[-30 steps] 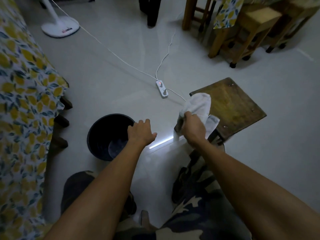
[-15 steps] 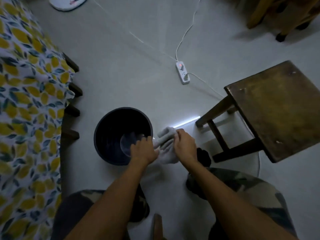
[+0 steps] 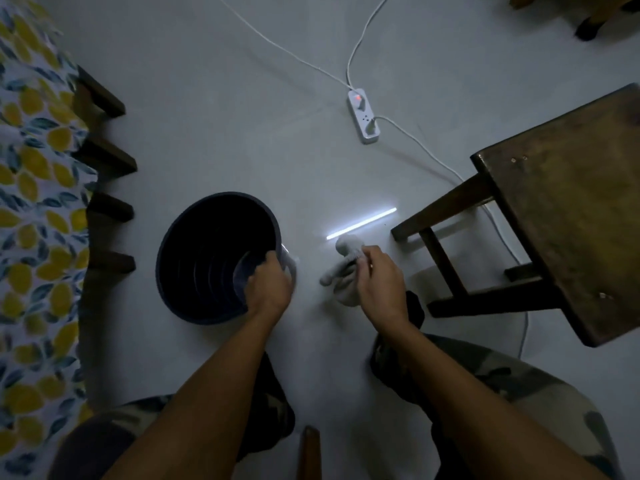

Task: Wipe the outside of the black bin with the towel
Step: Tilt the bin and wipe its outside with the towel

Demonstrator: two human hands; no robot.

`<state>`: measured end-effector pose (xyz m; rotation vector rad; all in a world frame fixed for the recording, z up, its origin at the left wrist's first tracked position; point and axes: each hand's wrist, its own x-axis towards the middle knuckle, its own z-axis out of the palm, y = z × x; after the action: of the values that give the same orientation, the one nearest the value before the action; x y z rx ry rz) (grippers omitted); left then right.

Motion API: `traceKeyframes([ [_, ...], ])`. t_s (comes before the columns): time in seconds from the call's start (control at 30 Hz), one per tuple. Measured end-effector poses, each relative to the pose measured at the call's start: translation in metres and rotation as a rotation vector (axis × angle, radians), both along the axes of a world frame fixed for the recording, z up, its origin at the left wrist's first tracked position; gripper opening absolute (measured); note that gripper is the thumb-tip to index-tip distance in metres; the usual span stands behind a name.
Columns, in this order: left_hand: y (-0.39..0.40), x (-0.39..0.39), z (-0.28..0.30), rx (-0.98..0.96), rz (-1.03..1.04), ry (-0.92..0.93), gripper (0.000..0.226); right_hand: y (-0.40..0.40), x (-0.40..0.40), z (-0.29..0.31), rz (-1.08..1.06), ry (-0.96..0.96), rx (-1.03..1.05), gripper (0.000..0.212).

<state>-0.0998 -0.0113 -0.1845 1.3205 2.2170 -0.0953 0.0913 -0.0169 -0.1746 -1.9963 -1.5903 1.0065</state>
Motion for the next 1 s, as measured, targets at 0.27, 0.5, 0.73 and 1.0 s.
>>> traceKeyframes([
  [0.27, 0.025, -0.039, 0.037, 0.205, 0.386, -0.284, 0.028, 0.004, -0.011, 0.044, -0.004, 0.003, 0.117, 0.019],
  [0.5, 0.004, -0.021, 0.006, 0.211, 0.658, -0.649, 0.033, -0.002, -0.01, 0.055, 0.008, 0.021, 0.158, 0.018],
  [0.73, -0.009, -0.031, -0.011, 0.199, 0.704, -0.619, 0.025, -0.013, -0.009, 0.041, 0.108, -0.025, 0.132, 0.019],
  [1.0, 0.001, -0.051, -0.024, 0.152, -0.133, 0.003, 0.104, -0.017, -0.025, 0.03, 0.11, -0.002, 0.131, 0.017],
])
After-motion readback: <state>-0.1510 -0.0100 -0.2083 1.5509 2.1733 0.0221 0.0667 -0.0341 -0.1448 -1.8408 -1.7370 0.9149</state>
